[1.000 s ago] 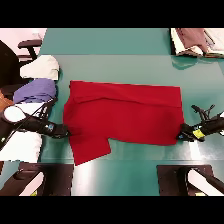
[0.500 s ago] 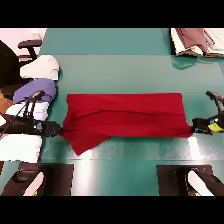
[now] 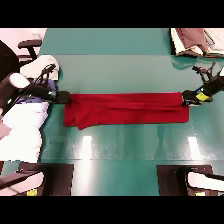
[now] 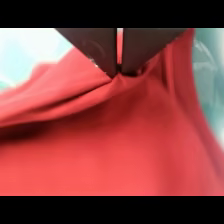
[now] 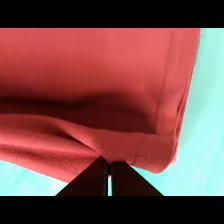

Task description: Fold the shirts.

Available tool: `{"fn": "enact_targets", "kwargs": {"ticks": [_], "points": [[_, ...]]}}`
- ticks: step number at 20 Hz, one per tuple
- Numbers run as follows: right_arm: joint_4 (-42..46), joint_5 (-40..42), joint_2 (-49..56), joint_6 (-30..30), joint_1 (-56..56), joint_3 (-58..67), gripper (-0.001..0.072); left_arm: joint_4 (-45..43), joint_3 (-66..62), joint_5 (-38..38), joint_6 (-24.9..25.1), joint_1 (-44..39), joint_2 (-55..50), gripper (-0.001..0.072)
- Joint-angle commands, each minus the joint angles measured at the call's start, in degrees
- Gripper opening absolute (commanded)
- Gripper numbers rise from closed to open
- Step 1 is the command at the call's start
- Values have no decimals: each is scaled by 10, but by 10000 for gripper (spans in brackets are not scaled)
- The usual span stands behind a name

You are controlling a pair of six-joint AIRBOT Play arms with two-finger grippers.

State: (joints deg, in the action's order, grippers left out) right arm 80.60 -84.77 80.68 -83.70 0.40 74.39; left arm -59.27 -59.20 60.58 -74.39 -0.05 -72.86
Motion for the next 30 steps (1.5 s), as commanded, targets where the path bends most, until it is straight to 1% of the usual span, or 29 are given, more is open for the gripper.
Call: {"fn": "enact_targets", "kwargs": {"ticks": [1,2,3,4,5,6,7,8,9,10,11,12,13,14,16,18,21,22,24,25,26,27,30], "points": [[-2,6,78,-1,1,69,15,42,-80,-24,35,0,-128,25],[-7,6,92,-1,-3,83,16,42,-96,-25,33,0,-144,26],[-24,7,102,0,-9,94,20,42,-106,-27,33,0,-150,138],[-56,9,111,8,-19,103,133,42,-114,-32,29,0,-150,426],[-89,9,117,14,-32,109,339,42,-127,-27,18,0,-150,493],[-121,7,119,26,-49,109,421,42,-143,-13,18,0,-149,497],[-150,5,116,43,-70,103,429,42,-162,11,18,0,-149,497],[-171,7,107,56,-91,89,462,42,-179,36,18,0,-149,496],[-181,11,96,63,-115,70,462,46,-191,55,18,0,-149,494],[-182,15,83,69,-142,46,464,52,-196,66,18,0,-149,334],[-181,19,73,76,-169,21,514,57,-196,74,20,0,-149,48],[-181,21,69,82,-195,0,540,58,-196,75,18,-1,-149,34],[-184,24,68,85,-224,-23,540,59,-196,73,18,-7,-149,33],[-197,26,73,103,-249,-43,540,59,-196,73,17,-15,-149,25],[-241,35,94,139,-278,-72,539,59,-195,73,-7,-43,-150,25],[-272,51,122,146,-285,-83,537,59,-195,54,-31,-80,-153,24],[-306,50,163,154,-256,-68,532,57,-196,2,-57,-138,-163,24],[-315,51,173,158,-240,-60,514,58,-196,-19,-65,-156,-169,24],[-312,51,184,170,-203,-43,350,72,-199,-64,-68,-191,-186,24],[-311,51,184,179,-190,-36,237,81,-206,-74,-69,-205,-199,24],[-311,47,181,189,-179,-26,68,93,-219,-77,-68,-218,-216,24],[-312,42,175,193,-174,-14,14,98,-236,-75,-68,-230,-234,24],[-341,17,125,193,-173,30,14,100,-295,-73,-68,-266,-287,24]]}}
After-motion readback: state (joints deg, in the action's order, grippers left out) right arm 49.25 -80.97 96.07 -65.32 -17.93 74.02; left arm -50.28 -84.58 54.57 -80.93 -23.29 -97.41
